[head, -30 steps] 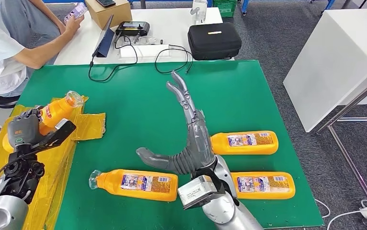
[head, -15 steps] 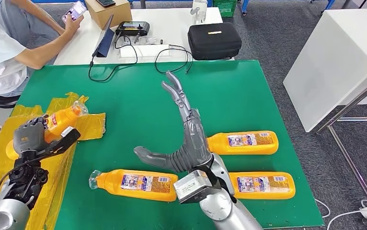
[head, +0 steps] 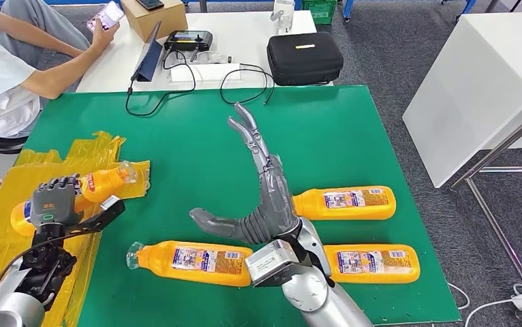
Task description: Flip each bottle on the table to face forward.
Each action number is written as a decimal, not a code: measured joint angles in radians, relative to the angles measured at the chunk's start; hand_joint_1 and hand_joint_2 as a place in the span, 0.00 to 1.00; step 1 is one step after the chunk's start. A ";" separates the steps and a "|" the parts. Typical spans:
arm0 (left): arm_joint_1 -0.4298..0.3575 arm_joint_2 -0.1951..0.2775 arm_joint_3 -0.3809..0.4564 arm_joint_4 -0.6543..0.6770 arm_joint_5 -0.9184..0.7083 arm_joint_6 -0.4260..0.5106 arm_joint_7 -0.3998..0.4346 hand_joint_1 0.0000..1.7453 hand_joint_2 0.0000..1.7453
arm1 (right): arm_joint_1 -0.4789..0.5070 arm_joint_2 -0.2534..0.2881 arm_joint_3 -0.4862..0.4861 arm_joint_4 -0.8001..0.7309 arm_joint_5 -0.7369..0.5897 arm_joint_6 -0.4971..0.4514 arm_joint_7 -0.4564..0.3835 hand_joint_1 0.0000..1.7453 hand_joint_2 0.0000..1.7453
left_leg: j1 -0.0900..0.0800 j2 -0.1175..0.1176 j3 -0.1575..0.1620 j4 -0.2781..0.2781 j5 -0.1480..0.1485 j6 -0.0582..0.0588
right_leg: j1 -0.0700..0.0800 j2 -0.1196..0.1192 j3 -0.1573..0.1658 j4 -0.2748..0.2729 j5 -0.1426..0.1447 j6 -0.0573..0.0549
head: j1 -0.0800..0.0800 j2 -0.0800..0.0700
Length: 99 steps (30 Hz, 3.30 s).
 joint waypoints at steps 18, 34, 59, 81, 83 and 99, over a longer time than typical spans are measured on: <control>0.099 0.056 -0.192 -0.114 -0.009 0.003 0.042 0.58 1.00 | -0.009 -0.004 0.008 0.042 -0.026 0.001 -0.020 0.00 1.00 | 0.000 -0.001 0.000 0.000 0.000 0.000 | 0.000 0.000 0.000 0.000 0.000 0.000 | 0.000 0.000; 0.008 0.062 -0.167 0.046 0.000 -0.106 -0.058 0.00 1.00 | -0.011 -0.003 0.010 0.062 -0.039 0.002 -0.027 0.00 1.00 | 0.000 -0.005 0.008 -0.001 -0.001 -0.001 | 0.000 -0.004 0.009 0.000 -0.001 -0.001 | 0.000 0.000; -0.047 0.093 -0.183 0.114 -0.008 -0.127 -0.046 0.00 1.00 | -0.016 0.007 0.009 0.090 -0.053 0.014 -0.033 0.00 1.00 | 0.003 0.000 0.016 -0.007 0.003 -0.010 | 0.003 0.000 0.011 0.000 0.003 -0.009 | 0.000 0.000; -0.072 0.093 -0.119 0.105 0.069 -0.008 -0.166 0.00 1.00 | -0.017 0.011 0.000 0.111 -0.039 0.015 -0.030 0.00 1.00 | 0.003 0.000 0.007 -0.006 0.005 -0.009 | 0.003 0.000 0.002 0.000 0.003 -0.009 | 0.000 0.000; -0.074 0.090 -0.110 0.103 0.079 -0.007 -0.179 0.00 1.00 | -0.017 0.011 0.000 0.115 -0.034 0.017 -0.027 0.00 1.00 | 0.003 0.000 0.005 -0.006 0.005 -0.009 | 0.003 0.000 0.001 0.000 0.003 -0.009 | 0.000 0.000; -0.071 0.041 0.051 0.031 0.386 -0.050 -0.459 0.00 1.00 | -0.014 0.012 -0.010 0.147 0.009 0.032 -0.007 0.00 1.00 | 0.003 0.000 0.003 -0.006 0.005 -0.009 | 0.003 0.000 -0.002 0.000 0.003 -0.009 | 0.000 0.000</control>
